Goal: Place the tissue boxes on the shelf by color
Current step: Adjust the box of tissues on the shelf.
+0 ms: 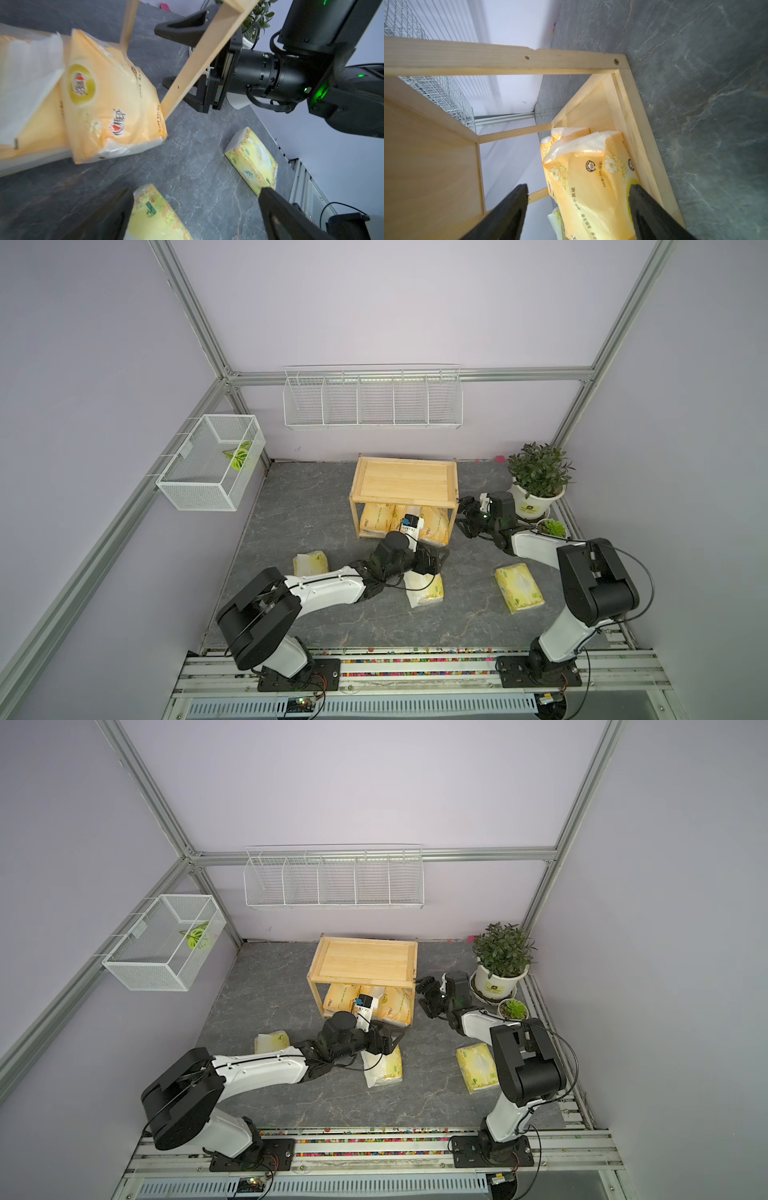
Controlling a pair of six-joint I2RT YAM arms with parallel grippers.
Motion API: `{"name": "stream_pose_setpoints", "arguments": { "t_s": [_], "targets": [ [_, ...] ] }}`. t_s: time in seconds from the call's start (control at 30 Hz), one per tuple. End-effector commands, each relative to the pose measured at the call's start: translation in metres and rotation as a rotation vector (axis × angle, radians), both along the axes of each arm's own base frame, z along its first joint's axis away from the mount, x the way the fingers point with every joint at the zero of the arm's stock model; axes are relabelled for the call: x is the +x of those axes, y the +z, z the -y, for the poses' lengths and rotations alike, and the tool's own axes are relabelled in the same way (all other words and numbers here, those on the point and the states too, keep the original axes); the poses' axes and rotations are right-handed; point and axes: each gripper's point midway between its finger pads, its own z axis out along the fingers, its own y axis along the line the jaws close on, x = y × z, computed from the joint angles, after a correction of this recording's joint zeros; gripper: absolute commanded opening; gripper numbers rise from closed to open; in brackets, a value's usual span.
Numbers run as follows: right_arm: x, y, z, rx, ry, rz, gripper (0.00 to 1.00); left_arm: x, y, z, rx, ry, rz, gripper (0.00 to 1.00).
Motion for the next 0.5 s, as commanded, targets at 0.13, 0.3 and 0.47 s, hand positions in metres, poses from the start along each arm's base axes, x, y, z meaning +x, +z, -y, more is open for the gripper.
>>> {"name": "stream_pose_setpoints", "arguments": {
  "t_s": [0.13,0.3,0.47],
  "targets": [
    [-0.007,0.005,-0.001,0.002,0.017,0.011,0.81,0.004,-0.011,0.017,-0.034,-0.011,-0.035,1.0],
    [-0.008,0.012,-0.005,0.013,0.028,0.022,0.81,0.015,-0.017,0.028,-0.007,-0.013,-0.018,1.0],
    [-0.01,0.016,-0.012,0.021,0.043,0.028,0.81,0.032,-0.019,0.038,-0.011,0.002,-0.004,1.0]
  ]
}}
